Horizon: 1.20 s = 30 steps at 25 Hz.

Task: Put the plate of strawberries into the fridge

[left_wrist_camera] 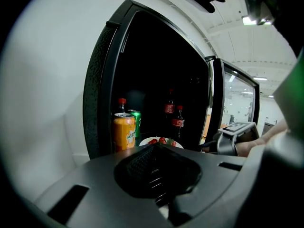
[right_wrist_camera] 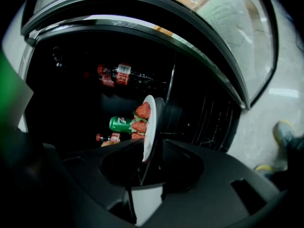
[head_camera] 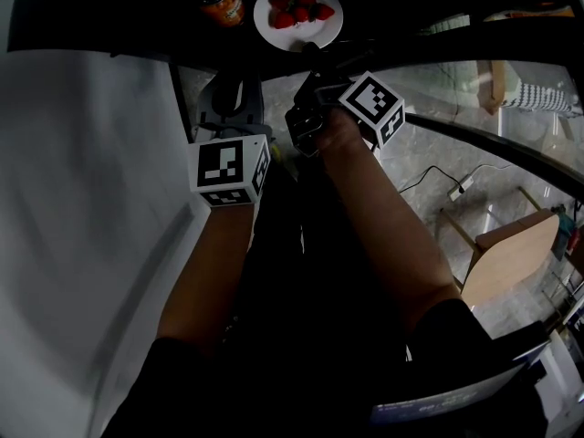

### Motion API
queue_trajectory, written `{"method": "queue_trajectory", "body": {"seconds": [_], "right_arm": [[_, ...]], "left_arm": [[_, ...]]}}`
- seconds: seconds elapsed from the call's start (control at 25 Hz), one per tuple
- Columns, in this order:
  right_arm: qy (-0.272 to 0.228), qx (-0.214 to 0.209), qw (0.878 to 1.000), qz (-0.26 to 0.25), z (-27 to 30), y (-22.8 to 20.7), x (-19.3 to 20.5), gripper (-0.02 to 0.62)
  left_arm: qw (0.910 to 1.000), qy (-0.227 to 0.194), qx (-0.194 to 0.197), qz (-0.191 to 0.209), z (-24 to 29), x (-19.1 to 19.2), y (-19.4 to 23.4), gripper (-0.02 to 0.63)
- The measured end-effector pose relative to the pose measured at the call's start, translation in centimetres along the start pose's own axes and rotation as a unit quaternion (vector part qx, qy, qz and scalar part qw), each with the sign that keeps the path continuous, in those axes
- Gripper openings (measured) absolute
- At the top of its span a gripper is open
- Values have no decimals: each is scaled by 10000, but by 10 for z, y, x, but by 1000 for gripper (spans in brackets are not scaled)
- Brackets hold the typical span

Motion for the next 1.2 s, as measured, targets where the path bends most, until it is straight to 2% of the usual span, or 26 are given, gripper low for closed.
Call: {"method": "queue_trajectory", "body": {"seconds": [0.08,0.12,0.16,0.2,0.24,0.32,0.36,0.4,0.48,0.56,0.76,1.2], "right_arm": [[29,104,9976,-687,-6,2,0,101],[44,189,9921,-1240,-9,5,0,101],[56,304,9814,-1894,-13,9,-1,101],[54,445,9646,-2599,-16,13,-1,101],[40,591,9421,-3301,-18,17,-1,101],[23,811,8902,-4483,-19,22,2,101],[47,860,8675,-4900,-18,24,4,101],[89,876,8498,-5196,-16,25,7,101],[176,889,8290,-5519,-11,25,12,101],[200,918,8218,-5620,-8,24,16,101],[105,967,8161,-5697,1,26,13,101],[-71,863,8190,-5672,3,35,1,101]], "left_arm": [[10000,3,-6,0,-1,1,1,2],[10000,5,-9,2,-1,1,2,2],[10000,7,-12,4,-1,2,2,2],[10000,6,-13,6,-1,2,3,2],[10000,5,-14,9,-1,2,3,2],[10000,6,-15,14,0,2,4,2],[10000,7,-15,15,0,2,4,2],[10000,7,-14,18,1,2,4,2],[10000,10,-16,19,1,3,4,2],[10000,21,-21,14,1,3,5,2],[10000,72,-23,40,2,5,7,2],[9999,52,-10,86,5,3,9,2]]}}
Point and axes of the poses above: the fingertips, and each gripper's own axes: z forward along the fingers, y to its left, x out of its underside, the point moved 5 cm from there along -z, backward along the fingers, and after that the axes turned 4 degrees about y, right-handed, at the moved point
